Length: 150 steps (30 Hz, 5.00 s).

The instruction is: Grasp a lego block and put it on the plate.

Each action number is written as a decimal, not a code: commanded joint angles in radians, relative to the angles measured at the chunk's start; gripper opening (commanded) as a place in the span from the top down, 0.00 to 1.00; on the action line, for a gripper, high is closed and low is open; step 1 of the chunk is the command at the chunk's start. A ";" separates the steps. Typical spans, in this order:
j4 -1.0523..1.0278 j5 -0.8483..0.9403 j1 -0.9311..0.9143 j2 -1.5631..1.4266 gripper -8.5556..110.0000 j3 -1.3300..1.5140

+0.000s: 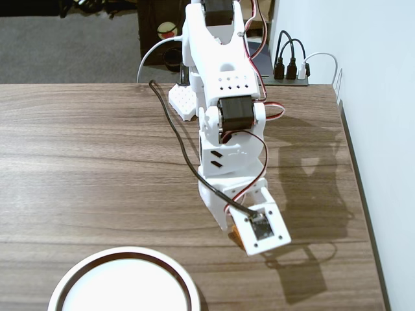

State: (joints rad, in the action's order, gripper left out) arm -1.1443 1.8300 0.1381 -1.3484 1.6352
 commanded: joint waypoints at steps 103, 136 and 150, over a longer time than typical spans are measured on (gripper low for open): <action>0.291 -0.290 -0.382 0.161 0.91 -0.380; 0.267 -0.390 -0.376 0.270 0.82 -0.469; 0.164 -0.486 -0.367 0.003 0.82 -0.336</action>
State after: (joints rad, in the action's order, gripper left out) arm -0.9756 1.3560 -0.2408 -1.2210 1.2778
